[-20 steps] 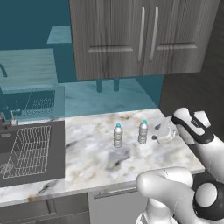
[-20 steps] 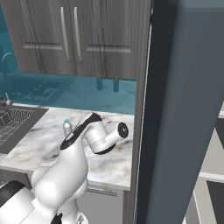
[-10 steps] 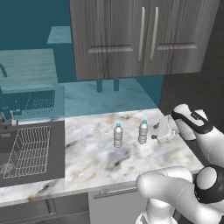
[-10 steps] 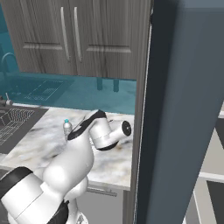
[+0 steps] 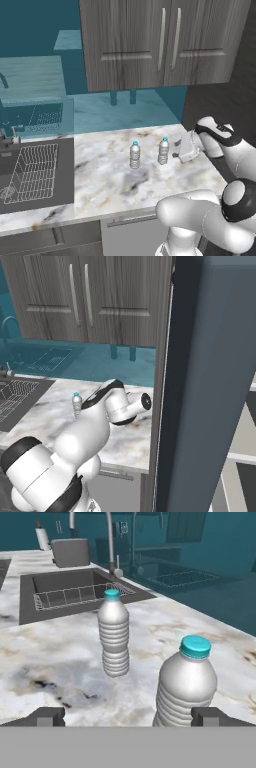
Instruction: Take the bottled waters from the counter and place them in the freezer to freeze. Close the freezer door after placing the bottles.
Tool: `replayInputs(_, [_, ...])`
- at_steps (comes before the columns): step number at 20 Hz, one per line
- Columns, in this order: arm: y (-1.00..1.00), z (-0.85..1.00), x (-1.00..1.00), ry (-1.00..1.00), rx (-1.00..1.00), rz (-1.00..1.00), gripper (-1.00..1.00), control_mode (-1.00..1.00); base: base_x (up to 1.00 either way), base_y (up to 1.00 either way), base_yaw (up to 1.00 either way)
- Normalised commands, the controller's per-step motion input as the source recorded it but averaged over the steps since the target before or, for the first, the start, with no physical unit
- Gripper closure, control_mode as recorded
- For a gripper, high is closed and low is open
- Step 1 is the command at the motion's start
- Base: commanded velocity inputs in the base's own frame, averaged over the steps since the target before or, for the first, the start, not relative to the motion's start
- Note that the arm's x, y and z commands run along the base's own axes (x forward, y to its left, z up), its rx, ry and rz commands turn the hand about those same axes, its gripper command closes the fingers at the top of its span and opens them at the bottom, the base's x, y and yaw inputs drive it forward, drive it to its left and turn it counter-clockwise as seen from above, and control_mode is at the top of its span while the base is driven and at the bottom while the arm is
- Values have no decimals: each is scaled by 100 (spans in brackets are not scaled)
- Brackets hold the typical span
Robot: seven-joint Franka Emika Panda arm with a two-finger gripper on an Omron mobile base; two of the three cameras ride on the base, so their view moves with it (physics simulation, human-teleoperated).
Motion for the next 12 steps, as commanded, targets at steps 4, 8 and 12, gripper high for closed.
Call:
replayInputs(4, [2, -14, 16, 0, 1, 1, -100, -100, 0, 0, 0])
replayInputs(8, [2, -18, 29, 0, 0, 0, -100, -100, 0, 0, 0])
replayInputs(12, [1, -9, 19, 0, 0, 0, -100, -100, 0, 0, 0])
